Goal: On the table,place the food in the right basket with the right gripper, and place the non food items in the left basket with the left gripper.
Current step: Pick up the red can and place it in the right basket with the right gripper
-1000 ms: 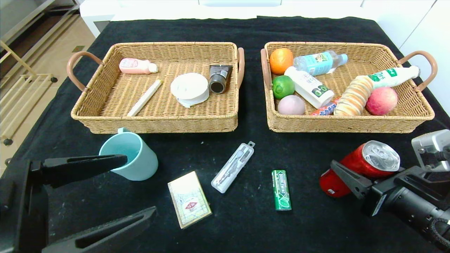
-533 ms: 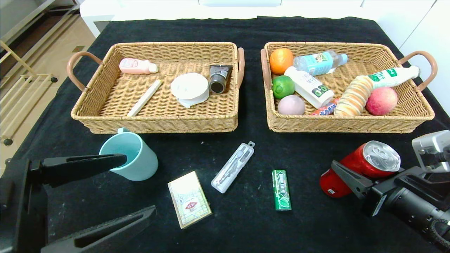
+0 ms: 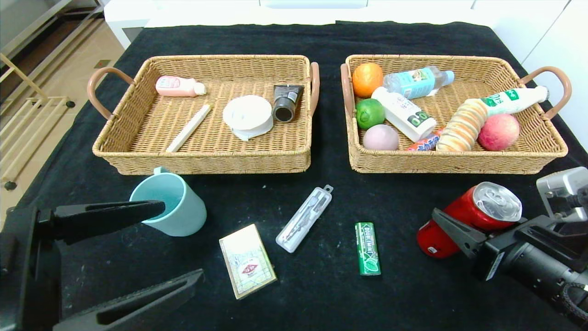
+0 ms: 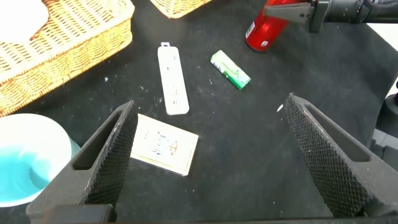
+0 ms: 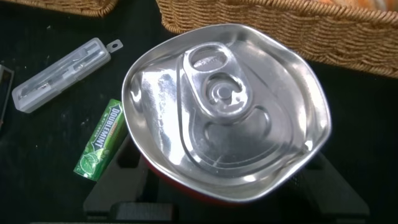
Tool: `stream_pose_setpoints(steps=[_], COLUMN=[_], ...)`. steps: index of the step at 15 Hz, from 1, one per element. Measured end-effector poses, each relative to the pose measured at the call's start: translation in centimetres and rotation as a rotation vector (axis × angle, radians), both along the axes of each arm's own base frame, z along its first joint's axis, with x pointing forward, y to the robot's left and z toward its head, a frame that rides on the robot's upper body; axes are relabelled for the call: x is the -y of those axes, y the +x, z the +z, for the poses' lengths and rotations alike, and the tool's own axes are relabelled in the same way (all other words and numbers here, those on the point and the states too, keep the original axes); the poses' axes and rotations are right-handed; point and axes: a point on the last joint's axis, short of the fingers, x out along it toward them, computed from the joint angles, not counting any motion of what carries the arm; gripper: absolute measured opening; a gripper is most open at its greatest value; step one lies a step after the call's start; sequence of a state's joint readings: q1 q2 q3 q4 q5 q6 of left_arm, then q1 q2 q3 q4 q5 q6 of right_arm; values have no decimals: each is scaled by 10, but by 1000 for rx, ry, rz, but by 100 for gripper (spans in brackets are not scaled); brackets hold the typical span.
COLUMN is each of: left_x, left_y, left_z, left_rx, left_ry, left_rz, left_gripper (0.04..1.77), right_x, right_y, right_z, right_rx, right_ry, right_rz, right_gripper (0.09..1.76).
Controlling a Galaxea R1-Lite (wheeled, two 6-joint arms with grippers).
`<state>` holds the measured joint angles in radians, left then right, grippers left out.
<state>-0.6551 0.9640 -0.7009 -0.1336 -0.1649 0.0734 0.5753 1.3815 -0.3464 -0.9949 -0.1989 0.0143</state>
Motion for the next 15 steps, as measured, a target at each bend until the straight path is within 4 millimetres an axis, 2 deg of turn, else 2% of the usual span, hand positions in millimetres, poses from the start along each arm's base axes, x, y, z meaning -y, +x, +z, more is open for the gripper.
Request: stream_pose_setpoints(steps=[5, 7, 11, 15], left_x=[-1, -1, -1, 0], left_y=[0, 0, 0, 0], left_z=[1, 1, 0, 0], left_rx=[3, 4, -1, 0], left_ry=[-3, -3, 1, 0], left_rz=[2, 2, 1, 1], left_gripper=[172, 172, 172, 172], right_x=[-2, -1, 5, 5], right_y=[10, 17, 30, 62], right_z=[36, 61, 124, 157], right_rx=[58, 71, 185, 249], right_ry=[30, 40, 105, 139], right_rz=[-9, -30, -79, -136], right_gripper=[106, 106, 106, 106])
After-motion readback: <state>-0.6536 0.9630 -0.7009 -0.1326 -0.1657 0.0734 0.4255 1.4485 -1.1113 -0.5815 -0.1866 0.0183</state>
